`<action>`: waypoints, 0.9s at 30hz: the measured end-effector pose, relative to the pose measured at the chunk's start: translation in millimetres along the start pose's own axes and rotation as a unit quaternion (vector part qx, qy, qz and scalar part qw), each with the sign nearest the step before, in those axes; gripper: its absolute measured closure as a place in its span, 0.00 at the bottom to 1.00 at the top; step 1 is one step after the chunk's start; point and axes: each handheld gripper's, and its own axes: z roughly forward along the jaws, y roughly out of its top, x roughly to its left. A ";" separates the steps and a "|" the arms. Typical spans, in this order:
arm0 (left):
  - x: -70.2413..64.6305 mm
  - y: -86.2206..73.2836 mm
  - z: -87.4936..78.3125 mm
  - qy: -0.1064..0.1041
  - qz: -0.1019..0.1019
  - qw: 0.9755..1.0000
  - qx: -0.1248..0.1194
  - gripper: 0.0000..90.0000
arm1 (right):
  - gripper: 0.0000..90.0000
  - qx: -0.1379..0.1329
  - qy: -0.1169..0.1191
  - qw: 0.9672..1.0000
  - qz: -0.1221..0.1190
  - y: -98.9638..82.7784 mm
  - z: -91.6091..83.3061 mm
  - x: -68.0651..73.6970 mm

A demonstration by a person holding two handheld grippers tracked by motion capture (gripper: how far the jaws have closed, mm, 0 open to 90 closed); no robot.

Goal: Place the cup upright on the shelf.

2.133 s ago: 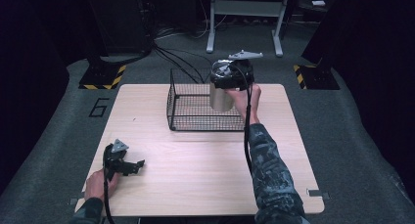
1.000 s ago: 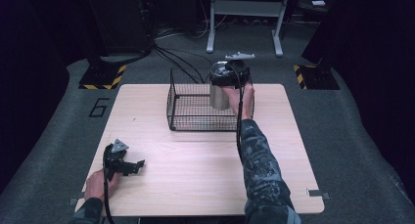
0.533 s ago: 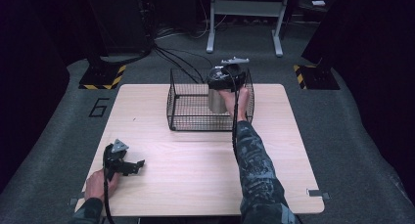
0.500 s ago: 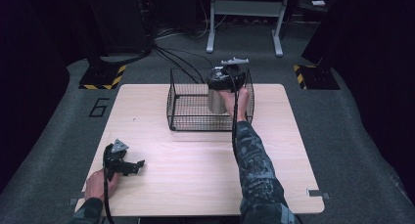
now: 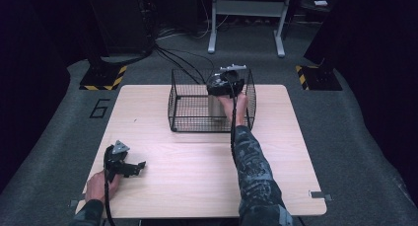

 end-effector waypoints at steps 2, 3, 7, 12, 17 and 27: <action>0.0 0.0 0.0 0.000 0.000 1.000 0.000 0.00 | 0.04 0.002 -0.001 1.000 0.003 -2.5 2.3 0.1; 0.0 0.0 0.0 0.000 0.000 1.000 0.000 0.00 | 0.04 0.004 -0.001 1.000 0.001 -3.5 3.6 -0.2; 0.1 0.0 0.0 0.000 0.000 1.000 0.000 0.00 | 0.04 0.011 -0.001 1.000 0.007 -7.2 7.8 0.8; 0.2 0.2 -0.3 -0.002 0.000 1.000 0.002 0.00 | 0.04 0.014 -0.002 1.000 0.007 -9.6 11.5 1.9; 0.0 0.0 0.0 0.000 0.000 1.000 0.000 0.00 | 0.04 0.016 -0.004 1.000 0.002 -10.6 14.9 3.8; 0.0 0.0 0.0 0.000 0.000 1.000 0.000 0.00 | 0.04 0.017 -0.005 1.000 -0.005 -14.7 16.1 5.5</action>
